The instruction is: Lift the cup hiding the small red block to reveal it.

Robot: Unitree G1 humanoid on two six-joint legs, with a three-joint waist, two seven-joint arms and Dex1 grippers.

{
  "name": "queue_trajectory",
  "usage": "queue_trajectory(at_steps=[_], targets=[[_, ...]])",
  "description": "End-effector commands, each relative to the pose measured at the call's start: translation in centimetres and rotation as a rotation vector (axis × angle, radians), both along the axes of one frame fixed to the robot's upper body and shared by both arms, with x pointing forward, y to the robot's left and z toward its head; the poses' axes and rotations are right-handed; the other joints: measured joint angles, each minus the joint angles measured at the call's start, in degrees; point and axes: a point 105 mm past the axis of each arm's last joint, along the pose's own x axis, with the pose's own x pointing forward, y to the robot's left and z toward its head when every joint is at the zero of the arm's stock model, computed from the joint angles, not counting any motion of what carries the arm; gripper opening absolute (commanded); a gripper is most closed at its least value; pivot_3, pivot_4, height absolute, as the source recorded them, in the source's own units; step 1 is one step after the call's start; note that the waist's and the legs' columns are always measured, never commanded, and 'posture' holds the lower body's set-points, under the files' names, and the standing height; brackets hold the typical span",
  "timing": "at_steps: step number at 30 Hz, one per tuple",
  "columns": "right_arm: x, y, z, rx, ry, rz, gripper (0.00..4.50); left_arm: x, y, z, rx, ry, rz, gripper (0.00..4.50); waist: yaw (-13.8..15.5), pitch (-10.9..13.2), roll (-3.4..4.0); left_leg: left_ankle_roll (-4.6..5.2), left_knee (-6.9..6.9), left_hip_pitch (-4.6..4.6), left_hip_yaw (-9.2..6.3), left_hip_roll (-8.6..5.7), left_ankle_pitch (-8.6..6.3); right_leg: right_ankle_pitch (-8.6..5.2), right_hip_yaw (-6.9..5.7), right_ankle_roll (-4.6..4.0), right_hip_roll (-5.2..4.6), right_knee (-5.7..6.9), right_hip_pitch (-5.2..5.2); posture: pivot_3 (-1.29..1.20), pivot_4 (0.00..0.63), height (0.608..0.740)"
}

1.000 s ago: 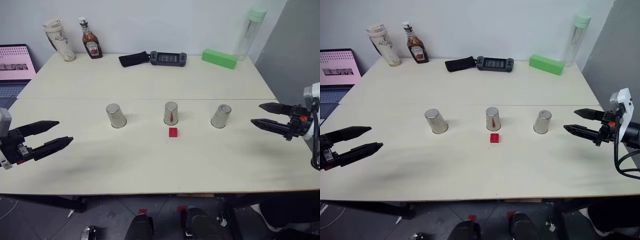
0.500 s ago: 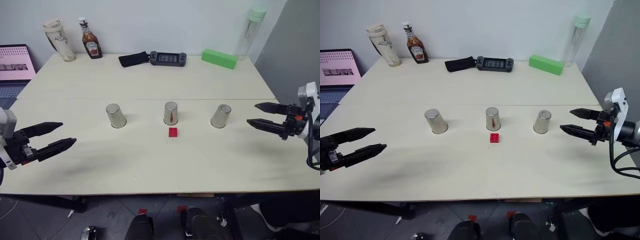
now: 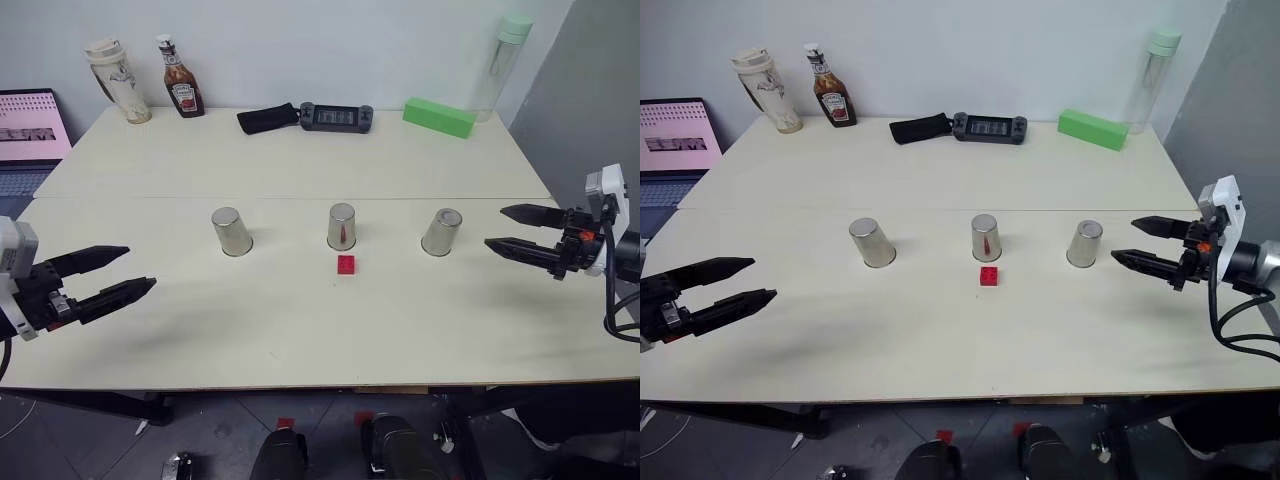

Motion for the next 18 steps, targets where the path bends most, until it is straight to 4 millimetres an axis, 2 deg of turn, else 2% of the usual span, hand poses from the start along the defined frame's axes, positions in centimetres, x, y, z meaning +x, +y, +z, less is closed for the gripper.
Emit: queue_trajectory(at_steps=[1,18], targets=[[-0.21,0.71,1.49,0.001,-0.06,0.026,4.49,0.07,-0.32,0.38,0.021,-0.024,-0.011,4.5,0.0,0.0,0.0,0.0,0.0,0.0,0.0,0.0,0.0,0.0,0.0,0.0,0.0,0.0,0.0,0.0,0.15,0.74],[-0.01,1.04,1.38,0.002,-0.059,0.03,4.49,0.22,-0.64,0.19,0.019,-0.021,-0.014,4.5,0.0,0.0,0.0,0.0,0.0,0.0,0.0,0.0,0.0,0.03,0.0,0.05,0.0,0.0,0.0,0.0,0.15,0.74]])
